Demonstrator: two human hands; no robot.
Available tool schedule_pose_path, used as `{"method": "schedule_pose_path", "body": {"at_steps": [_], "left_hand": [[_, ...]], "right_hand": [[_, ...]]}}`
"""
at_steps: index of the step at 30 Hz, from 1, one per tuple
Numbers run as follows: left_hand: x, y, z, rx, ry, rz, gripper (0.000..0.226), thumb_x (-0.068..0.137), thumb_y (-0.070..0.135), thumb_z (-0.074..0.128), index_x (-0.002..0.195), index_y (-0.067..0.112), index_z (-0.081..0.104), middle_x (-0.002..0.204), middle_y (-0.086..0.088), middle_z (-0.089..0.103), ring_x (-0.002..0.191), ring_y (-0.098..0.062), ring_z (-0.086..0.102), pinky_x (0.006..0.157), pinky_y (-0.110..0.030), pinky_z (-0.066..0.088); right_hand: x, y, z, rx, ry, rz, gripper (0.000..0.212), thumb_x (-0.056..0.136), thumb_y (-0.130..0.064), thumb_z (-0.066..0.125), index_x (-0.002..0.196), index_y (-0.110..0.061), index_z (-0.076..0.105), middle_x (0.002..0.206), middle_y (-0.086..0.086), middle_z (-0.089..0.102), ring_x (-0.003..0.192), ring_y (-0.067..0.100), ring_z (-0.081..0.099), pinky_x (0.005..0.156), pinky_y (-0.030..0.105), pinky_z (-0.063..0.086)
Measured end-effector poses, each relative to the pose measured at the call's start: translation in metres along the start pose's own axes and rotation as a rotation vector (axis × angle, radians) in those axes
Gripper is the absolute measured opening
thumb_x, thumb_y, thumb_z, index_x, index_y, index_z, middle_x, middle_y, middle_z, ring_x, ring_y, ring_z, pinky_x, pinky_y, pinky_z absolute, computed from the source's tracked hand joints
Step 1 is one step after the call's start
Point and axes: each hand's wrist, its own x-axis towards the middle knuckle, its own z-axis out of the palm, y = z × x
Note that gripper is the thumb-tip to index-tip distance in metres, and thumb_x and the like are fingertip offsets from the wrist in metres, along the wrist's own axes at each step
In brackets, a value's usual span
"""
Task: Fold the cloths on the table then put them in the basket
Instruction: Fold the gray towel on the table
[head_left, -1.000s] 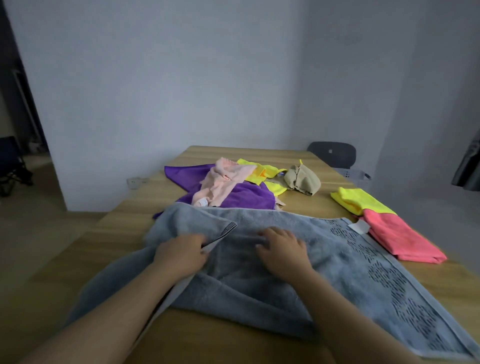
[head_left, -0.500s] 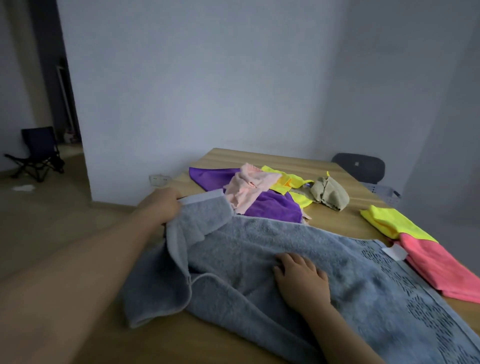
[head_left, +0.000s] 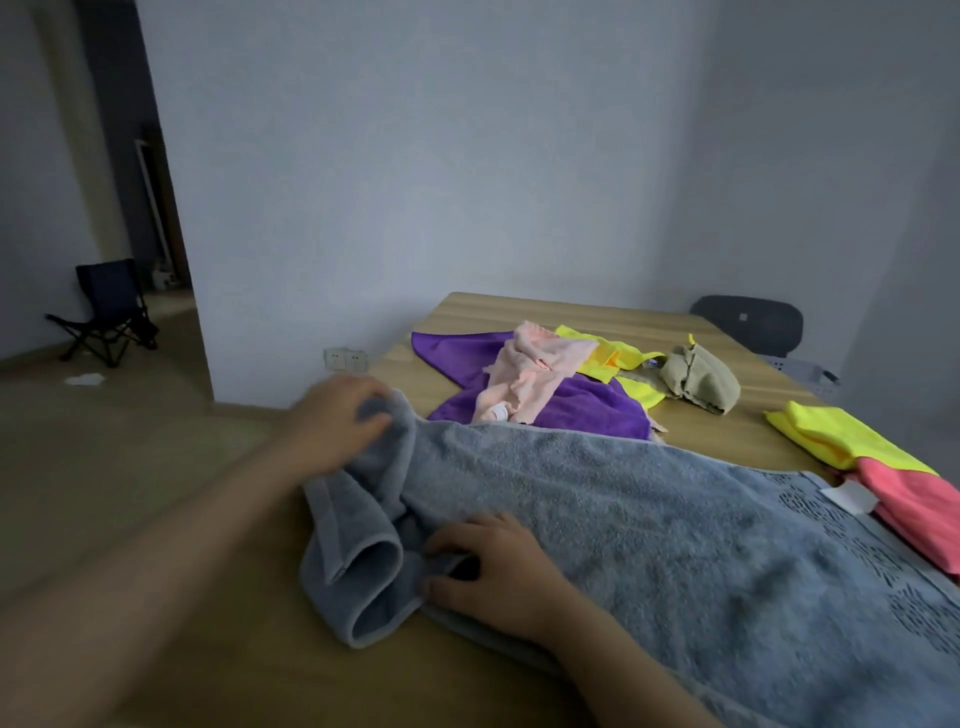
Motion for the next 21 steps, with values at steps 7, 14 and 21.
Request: {"method": "schedule_pose_path", "body": {"at_steps": [7, 14, 21], "left_hand": [[-0.073, 0.019, 0.006, -0.054, -0.76, 0.26, 0.059, 0.078, 0.047, 0.069, 0.13, 0.042, 0.042, 0.129, 0.031, 0.037, 0.118, 0.013, 0.035, 0.09, 0.003, 0.03], [-0.091, -0.019, -0.022, -0.196, -0.388, -0.055, 0.031, 0.08, 0.011, 0.063, 0.092, 0.039, 0.06, 0.11, 0.009, 0.059, 0.093, -0.009, 0.06, 0.073, -0.027, 0.054], [-0.077, -0.049, -0.015, -0.354, -0.024, -0.509, 0.028, 0.09, 0.021, 0.057, 0.063, 0.024, 0.052, 0.075, -0.002, 0.056, 0.078, -0.02, 0.052, 0.075, -0.029, 0.038]], "right_hand": [[-0.012, -0.001, -0.013, 0.053, 0.037, -0.039, 0.032, 0.08, -0.024, 0.066, 0.112, -0.026, 0.066, 0.111, -0.006, 0.066, 0.104, 0.011, 0.055, 0.089, 0.018, 0.037], [-0.026, -0.029, -0.034, 0.354, -0.113, 0.075, 0.015, 0.085, -0.019, 0.063, 0.078, -0.033, 0.064, 0.075, -0.018, 0.061, 0.07, -0.007, 0.055, 0.066, 0.009, 0.042], [-0.026, -0.046, -0.045, 0.774, -0.452, 0.272, 0.021, 0.092, -0.026, 0.054, 0.079, -0.018, 0.068, 0.072, 0.0, 0.07, 0.049, 0.008, 0.061, 0.048, 0.017, 0.048]]}}
